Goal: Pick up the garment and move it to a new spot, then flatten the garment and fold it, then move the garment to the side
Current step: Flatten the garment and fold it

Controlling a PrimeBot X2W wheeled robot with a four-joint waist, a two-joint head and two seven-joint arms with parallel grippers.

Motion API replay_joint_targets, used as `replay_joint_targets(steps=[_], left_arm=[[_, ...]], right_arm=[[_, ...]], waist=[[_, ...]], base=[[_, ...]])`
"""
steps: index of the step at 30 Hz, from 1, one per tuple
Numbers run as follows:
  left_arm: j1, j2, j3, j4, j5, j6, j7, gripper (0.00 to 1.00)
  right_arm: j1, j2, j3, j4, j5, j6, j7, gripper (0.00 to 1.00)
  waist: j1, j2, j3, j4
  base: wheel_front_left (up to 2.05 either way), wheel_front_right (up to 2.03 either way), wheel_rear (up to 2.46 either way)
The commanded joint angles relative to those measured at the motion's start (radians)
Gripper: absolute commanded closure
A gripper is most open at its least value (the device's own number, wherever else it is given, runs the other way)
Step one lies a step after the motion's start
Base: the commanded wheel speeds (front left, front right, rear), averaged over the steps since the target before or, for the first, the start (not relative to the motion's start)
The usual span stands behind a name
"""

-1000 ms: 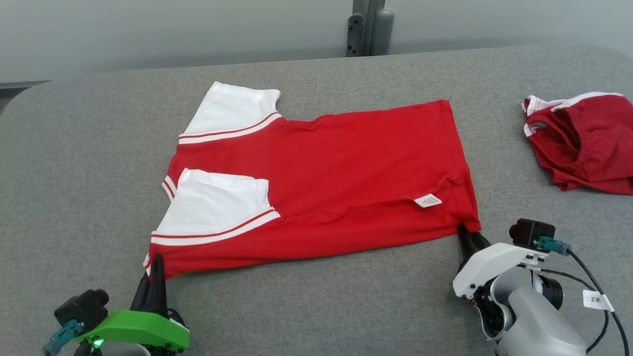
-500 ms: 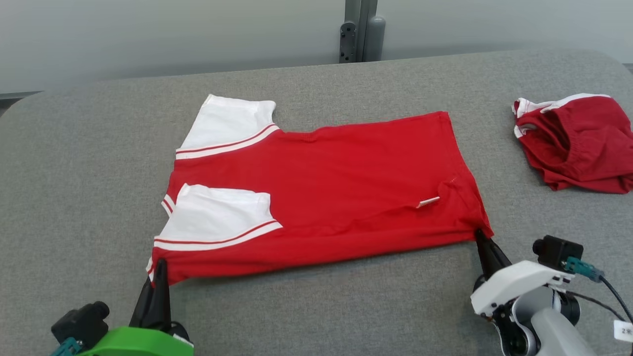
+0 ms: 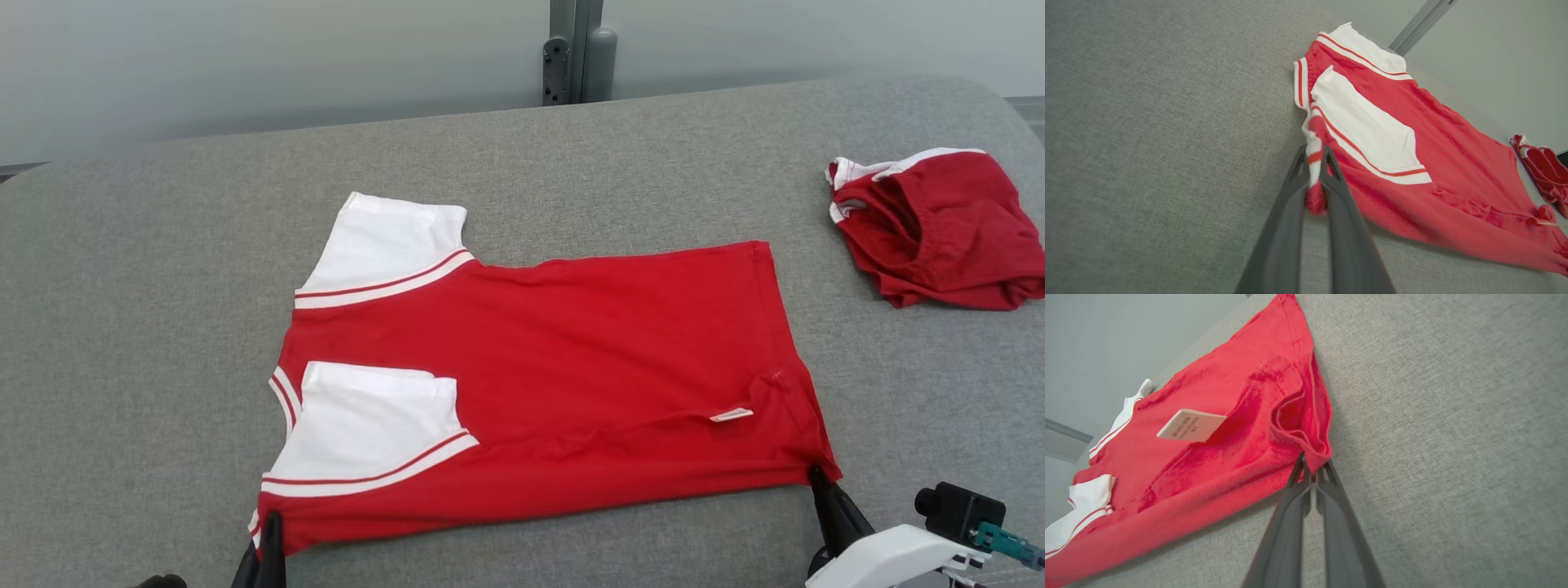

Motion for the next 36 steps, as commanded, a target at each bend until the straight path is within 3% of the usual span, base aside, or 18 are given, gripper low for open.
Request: replay_joint_targets(steps=[1,2,3,4,5,13,21,36], left_arm=[[0.013,0.006,0.006,0.006,0.000,0.006,-0.006,1.00],[0.015,0.008,0.010,0.009,0.001,0.011,-0.010,0.98],[0.017,0.011,0.014,0.011,0.003,0.013,-0.012,0.62],[0.019,0.013,0.018,0.011,0.003,0.014,-0.016,0.15],[0.022,0.015,0.021,0.009,0.003,0.017,-0.019,0.00],[-0.027,0.070,0.042,-0.028,0.030,0.028,-0.011,0.00],[-0.282,0.165,-0.022,-0.016,0.131,0.005,0.089,0.00],[-0.874,0.234,-0.122,0.356,0.224,-0.065,0.301,0.00]], right_arm=[[0.026,-0.001,-0.016,-0.011,-0.001,-0.001,0.004,0.31],[0.035,-0.002,-0.027,-0.019,-0.004,-0.001,0.007,0.00],[0.046,-0.001,-0.039,-0.026,-0.004,-0.001,0.007,0.00],[0.055,0.000,-0.053,-0.034,-0.010,-0.001,0.007,0.00],[0.061,0.002,-0.065,-0.041,-0.015,-0.001,0.008,0.00],[0.029,0.003,-0.100,-0.085,-0.027,0.000,0.001,0.00],[-0.082,0.004,-0.050,-0.134,-0.127,0.000,0.014,0.00],[-0.369,-0.056,0.189,-0.144,-0.201,0.000,0.056,0.00]], waist=[[0.0000,0.0000,-0.004,-0.006],[0.0000,0.0000,-0.004,-0.008],[0.0000,0.0000,-0.004,-0.010],[0.0000,0.0000,-0.003,-0.013],[0.0000,0.0000,-0.001,-0.017],[0.0000,0.0000,0.018,-0.047],[0.0000,0.0000,0.076,-0.069],[0.0000,0.0000,0.319,-0.170]], base=[[0.00,0.00,0.00],[0.00,0.00,0.00],[0.00,0.00,0.00],[0.00,0.00,0.00],[0.00,0.00,0.00],[0.00,0.00,0.00],[0.00,0.00,0.00],[0.00,0.00,0.00]])
